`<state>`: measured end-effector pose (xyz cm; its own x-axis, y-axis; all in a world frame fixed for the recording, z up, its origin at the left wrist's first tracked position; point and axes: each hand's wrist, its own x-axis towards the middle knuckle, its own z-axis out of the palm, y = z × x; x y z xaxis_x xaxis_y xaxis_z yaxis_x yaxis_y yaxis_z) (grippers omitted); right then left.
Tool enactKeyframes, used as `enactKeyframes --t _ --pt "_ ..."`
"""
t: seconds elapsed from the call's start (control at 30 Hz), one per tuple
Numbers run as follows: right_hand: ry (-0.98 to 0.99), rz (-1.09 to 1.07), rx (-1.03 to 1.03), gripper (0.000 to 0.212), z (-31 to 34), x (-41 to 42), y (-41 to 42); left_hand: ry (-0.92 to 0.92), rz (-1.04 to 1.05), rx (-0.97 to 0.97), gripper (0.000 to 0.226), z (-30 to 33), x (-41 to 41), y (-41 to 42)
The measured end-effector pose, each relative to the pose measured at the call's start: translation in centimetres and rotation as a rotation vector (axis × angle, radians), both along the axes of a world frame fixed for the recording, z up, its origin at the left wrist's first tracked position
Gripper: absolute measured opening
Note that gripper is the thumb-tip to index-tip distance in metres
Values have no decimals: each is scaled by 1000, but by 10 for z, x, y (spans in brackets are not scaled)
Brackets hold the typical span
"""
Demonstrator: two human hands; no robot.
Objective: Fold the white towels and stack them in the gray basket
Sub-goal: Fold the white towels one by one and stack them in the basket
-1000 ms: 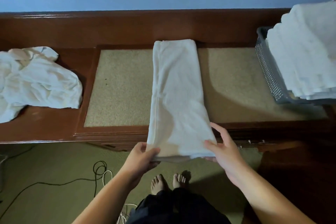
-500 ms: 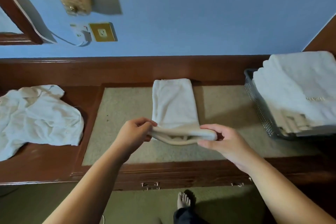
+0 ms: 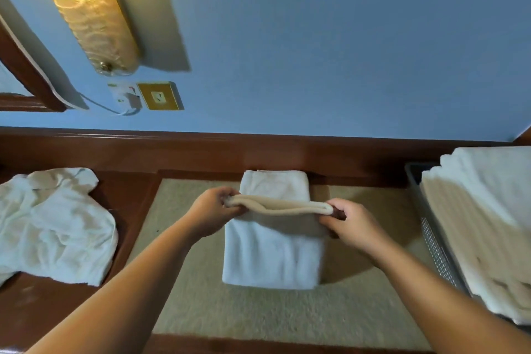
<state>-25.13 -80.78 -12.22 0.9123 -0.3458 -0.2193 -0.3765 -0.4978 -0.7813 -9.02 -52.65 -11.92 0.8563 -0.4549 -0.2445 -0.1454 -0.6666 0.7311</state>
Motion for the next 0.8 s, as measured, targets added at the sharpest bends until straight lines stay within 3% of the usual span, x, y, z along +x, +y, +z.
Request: enactKeyframes --t 0.27,0.47,0.6,0.8 --pt "89 -230 184 13 -50 133 -45 92 175 -63 13 -61 108 -69" --pt "182 -480 288 10 -140 211 -67 225 508 -105 24 -156 163 -106" --pt "214 -553 216 17 -209 227 -70 335 645 -137 17 -216 172 -122" --pt "192 -580 -49 31 -256 239 -61 240 701 -152 34 -247 174 -136"
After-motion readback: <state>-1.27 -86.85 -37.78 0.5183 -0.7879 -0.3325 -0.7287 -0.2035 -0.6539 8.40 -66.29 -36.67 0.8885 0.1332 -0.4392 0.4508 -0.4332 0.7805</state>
